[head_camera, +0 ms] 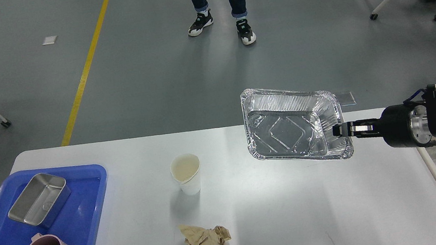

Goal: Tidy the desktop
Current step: 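Reach the left gripper to the paper cup and grasp it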

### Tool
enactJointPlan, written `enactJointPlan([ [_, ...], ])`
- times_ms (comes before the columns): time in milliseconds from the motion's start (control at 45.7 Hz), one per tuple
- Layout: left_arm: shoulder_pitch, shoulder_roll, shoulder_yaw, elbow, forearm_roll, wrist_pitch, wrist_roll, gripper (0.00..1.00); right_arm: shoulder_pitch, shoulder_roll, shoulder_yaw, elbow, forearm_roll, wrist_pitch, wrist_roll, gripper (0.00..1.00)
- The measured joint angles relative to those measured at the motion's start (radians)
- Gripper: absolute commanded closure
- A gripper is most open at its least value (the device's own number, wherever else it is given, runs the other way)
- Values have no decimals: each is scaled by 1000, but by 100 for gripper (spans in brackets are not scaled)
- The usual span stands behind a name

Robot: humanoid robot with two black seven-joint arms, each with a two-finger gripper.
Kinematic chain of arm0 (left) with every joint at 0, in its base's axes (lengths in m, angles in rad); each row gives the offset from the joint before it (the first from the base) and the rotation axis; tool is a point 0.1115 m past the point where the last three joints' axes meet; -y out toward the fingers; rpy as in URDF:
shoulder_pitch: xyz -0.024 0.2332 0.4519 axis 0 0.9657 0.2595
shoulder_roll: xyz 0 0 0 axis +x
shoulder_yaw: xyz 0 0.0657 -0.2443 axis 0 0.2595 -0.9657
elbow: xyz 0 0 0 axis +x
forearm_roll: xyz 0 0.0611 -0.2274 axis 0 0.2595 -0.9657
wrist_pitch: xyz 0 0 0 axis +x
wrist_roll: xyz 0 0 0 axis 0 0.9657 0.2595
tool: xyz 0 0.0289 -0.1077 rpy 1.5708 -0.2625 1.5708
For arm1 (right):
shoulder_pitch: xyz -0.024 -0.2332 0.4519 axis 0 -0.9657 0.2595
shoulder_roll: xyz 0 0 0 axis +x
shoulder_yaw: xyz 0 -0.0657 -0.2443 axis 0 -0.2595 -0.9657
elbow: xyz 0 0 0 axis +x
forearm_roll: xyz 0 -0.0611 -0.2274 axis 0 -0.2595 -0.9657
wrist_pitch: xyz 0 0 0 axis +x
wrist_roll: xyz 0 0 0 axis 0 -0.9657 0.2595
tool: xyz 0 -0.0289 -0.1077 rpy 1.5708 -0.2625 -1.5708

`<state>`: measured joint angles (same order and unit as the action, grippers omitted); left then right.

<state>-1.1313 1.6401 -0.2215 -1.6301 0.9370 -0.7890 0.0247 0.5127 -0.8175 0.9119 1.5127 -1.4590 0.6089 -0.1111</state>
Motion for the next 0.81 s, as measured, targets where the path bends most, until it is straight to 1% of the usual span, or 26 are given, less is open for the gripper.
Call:
enactJointPlan([
  [88,-2,-117,0,46,15,-6,44,2,-1,-2,2,1,0,0,1,100],
  [175,-6,-244,0,108,39,-13,70,2,-4,-3,2,2,2,0,1,100],
  [350,-28,-533,6,288,67,-20,101,2,-11,-3,2,2,7,0,1,100],
  [525,-32,-834,23,533,107,-17,123,2,-13,-3,2,2,11,0,1,100],
  [744,-28,-1119,37,779,126,-12,168,2,-32,-15,5,2,11,0,1,100],
  [810,-25,-1182,39,821,126,-11,173,2,-38,-17,9,6,11,0,1,100],
])
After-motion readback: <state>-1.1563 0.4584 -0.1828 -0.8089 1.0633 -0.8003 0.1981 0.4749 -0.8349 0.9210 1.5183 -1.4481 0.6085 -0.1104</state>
